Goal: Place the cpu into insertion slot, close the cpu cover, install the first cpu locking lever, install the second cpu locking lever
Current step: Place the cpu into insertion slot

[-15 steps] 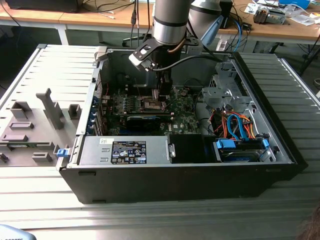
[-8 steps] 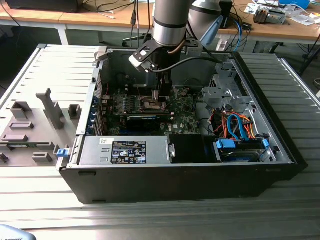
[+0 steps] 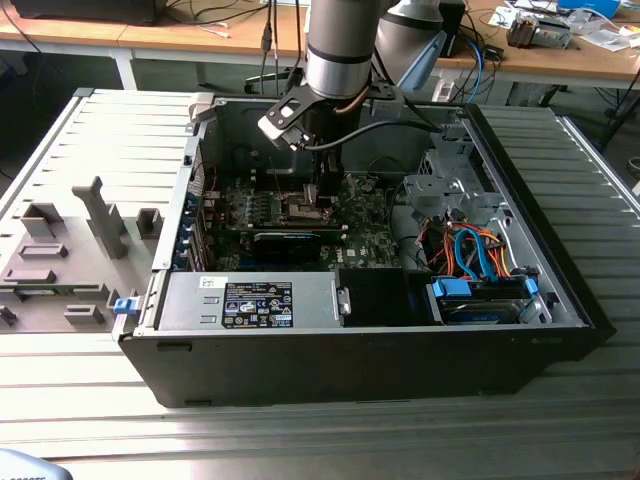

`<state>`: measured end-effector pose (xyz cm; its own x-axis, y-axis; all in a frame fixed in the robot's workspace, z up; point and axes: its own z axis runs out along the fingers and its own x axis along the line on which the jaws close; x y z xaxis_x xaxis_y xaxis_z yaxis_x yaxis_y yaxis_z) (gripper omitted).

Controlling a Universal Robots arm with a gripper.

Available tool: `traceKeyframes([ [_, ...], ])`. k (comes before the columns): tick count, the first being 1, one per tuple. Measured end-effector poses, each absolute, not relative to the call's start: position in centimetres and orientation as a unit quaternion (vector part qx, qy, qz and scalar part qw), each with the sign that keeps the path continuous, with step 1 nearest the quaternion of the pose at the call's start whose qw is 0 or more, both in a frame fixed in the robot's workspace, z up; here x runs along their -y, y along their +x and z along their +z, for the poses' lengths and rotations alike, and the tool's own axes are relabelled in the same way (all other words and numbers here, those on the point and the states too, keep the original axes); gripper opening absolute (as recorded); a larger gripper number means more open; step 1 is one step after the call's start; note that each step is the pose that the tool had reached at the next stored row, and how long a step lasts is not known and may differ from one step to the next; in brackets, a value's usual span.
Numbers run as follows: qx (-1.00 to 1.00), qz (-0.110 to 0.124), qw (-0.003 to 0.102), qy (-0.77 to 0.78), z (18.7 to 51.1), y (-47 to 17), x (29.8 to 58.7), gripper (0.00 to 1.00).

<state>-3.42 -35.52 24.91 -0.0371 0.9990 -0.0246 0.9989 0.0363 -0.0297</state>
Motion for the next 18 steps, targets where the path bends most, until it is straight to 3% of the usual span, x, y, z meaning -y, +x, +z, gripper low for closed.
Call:
traceKeyframes([
  [18, 0.72, 0.019, 0.001, -0.694, 24.34, -4.26, 35.12, 0.54],
])
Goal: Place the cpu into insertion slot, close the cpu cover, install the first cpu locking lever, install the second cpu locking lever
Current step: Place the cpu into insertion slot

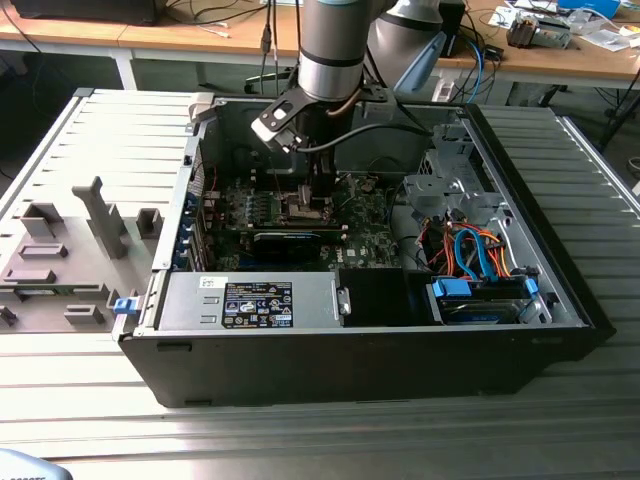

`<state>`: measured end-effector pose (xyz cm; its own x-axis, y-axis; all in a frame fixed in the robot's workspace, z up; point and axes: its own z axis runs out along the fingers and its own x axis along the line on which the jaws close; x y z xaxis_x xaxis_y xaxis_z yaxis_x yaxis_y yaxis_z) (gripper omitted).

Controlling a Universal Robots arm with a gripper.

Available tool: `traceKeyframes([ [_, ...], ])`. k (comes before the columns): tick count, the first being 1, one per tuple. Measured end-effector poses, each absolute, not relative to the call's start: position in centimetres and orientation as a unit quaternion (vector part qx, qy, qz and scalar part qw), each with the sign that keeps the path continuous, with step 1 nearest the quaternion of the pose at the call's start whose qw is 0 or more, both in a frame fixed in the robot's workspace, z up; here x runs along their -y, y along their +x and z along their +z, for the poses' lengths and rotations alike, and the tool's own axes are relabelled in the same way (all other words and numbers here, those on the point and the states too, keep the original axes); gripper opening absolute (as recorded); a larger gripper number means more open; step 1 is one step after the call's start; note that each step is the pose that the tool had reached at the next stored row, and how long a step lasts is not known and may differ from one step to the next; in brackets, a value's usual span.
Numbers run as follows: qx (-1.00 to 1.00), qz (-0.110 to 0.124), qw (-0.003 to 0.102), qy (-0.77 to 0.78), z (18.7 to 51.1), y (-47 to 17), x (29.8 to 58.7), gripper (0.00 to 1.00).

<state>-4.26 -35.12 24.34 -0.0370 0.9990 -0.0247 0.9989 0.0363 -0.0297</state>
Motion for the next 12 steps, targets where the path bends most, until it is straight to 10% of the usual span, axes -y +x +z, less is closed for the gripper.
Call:
traceKeyframes([
  [12, 0.72, 0.019, 0.001, -0.694, 24.04, -4.32, 34.22, 0.54],
])
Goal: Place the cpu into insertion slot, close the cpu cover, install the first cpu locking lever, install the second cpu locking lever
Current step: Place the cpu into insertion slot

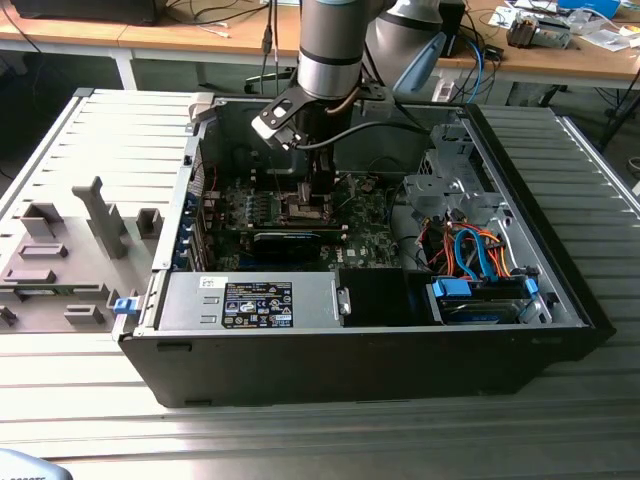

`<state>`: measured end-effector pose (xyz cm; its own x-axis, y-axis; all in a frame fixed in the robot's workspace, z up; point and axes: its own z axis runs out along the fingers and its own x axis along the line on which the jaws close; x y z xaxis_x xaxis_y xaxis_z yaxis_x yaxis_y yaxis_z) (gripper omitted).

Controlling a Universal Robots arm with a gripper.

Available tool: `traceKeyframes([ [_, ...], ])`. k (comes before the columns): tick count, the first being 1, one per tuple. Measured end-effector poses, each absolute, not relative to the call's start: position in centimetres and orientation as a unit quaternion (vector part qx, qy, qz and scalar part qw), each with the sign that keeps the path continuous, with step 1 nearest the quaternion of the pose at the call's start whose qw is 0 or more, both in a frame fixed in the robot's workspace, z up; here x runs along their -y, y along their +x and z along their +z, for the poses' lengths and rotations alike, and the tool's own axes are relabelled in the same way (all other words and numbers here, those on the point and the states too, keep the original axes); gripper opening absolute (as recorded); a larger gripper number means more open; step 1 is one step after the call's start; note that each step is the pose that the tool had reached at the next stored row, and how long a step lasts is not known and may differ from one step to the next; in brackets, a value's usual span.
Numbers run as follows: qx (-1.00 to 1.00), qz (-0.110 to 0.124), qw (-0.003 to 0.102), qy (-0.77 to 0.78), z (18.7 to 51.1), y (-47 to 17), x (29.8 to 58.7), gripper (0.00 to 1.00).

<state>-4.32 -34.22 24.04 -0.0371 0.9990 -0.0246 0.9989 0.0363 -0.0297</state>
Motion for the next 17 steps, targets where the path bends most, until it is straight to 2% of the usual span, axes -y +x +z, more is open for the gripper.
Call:
traceKeyframes([
  [17, 0.72, 0.019, 0.001, -0.694, 23.76, -4.44, 33.9, 0.54],
])
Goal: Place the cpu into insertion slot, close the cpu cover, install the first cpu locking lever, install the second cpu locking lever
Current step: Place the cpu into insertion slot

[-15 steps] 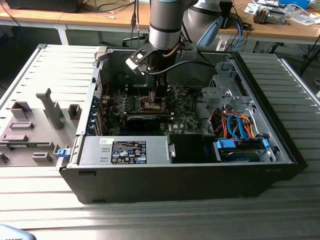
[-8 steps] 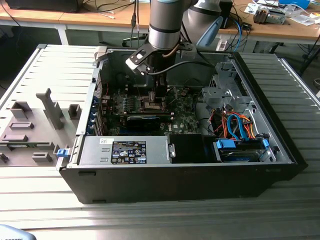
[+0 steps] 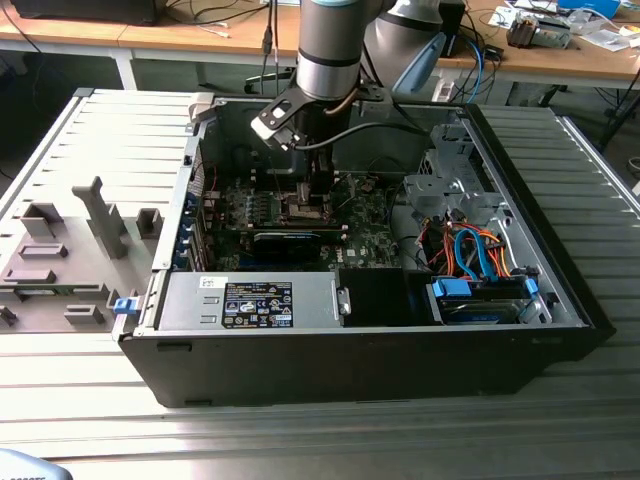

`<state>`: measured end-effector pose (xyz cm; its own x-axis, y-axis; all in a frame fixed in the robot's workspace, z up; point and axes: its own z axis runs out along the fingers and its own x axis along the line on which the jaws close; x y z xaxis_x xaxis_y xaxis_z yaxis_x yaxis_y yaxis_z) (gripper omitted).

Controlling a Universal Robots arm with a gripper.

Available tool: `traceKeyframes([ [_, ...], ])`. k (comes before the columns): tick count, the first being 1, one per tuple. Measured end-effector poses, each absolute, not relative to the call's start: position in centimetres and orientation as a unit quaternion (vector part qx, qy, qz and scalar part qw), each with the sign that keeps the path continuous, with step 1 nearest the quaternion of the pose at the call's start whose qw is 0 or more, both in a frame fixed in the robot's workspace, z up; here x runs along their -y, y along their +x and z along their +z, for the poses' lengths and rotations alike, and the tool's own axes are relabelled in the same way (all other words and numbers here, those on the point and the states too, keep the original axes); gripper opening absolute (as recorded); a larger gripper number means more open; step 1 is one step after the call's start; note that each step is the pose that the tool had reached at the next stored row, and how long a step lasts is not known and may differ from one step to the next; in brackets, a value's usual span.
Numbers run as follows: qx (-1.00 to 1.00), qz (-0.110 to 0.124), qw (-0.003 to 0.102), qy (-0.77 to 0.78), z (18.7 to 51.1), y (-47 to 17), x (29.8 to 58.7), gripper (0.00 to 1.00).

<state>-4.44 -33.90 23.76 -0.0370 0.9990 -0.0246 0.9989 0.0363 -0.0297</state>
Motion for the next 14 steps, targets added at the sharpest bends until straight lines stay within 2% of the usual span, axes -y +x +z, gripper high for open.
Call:
traceKeyframes([
  [14, 0.72, 0.019, 0.001, -0.694, 22.4, -4.9, 33.5, 0.54],
])
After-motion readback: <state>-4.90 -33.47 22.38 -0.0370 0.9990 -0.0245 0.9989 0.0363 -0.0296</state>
